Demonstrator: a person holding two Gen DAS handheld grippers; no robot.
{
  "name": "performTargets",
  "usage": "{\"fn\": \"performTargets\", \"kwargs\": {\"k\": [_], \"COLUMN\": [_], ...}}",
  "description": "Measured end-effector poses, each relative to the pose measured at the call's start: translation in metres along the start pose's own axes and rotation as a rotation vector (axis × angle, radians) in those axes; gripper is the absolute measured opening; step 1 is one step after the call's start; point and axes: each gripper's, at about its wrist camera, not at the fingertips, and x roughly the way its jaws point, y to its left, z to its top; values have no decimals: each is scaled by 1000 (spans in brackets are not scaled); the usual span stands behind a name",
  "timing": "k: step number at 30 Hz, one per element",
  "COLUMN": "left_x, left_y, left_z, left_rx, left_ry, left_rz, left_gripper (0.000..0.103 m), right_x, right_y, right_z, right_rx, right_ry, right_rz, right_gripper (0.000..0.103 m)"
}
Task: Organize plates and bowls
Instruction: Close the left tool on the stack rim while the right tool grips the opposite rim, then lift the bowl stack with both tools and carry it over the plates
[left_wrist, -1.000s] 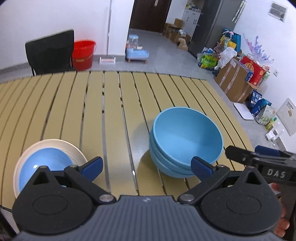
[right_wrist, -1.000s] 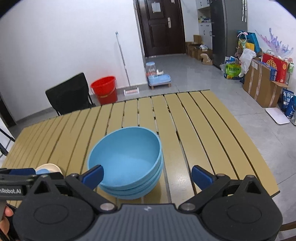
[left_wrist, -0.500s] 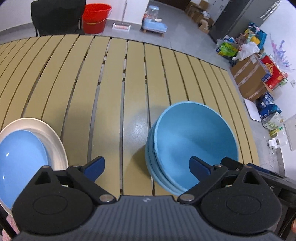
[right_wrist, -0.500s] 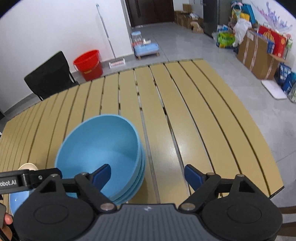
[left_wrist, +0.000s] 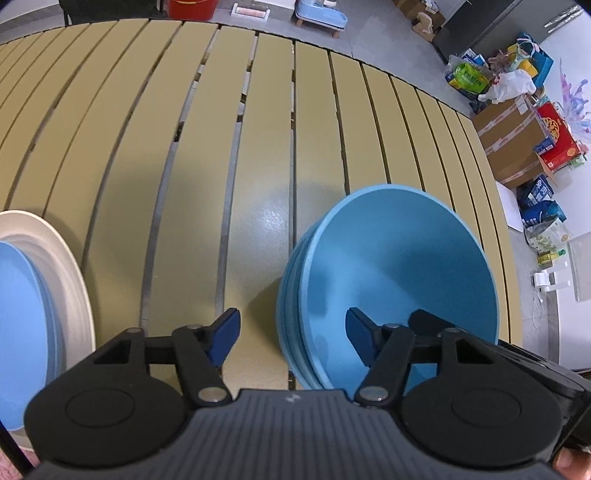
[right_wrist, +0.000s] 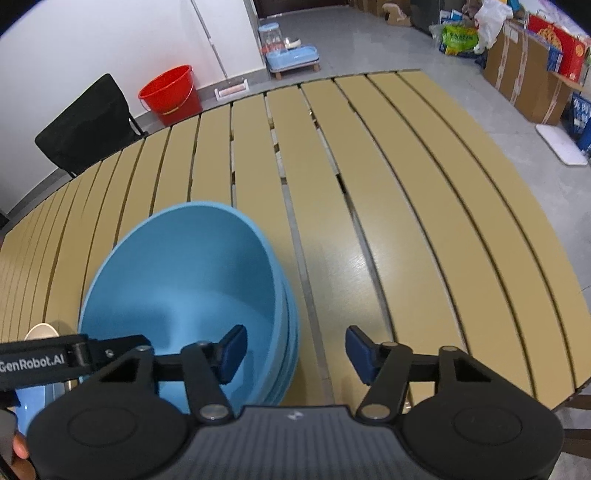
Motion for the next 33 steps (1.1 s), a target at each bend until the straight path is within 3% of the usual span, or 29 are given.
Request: {"fn": "performTargets", "kwargs": {"k": [7, 12, 15, 18, 33], "left_x": [12, 19, 20, 20, 12], "left_y": [-4, -1, 3, 5, -5], "left_z": [1, 3, 1, -1, -6], "left_rx": [4, -3, -9, -6, 23], "left_ry": [32, 44, 46, 38, 20], "left_rz": [-18, -24, -32, -24, -1], "left_gripper": [61, 49, 38, 34, 33], "right_x": [12, 19, 19, 18, 10], "right_y": [0, 1, 1, 1, -6], "right_z": [2, 7, 7, 6, -1], "right_rx": [19, 30, 34, 39, 52], "right_ry": [32, 31, 31, 26, 4], "right_rz": [31, 55, 77, 93, 99], "right_gripper": [48, 45, 40, 35, 28]}}
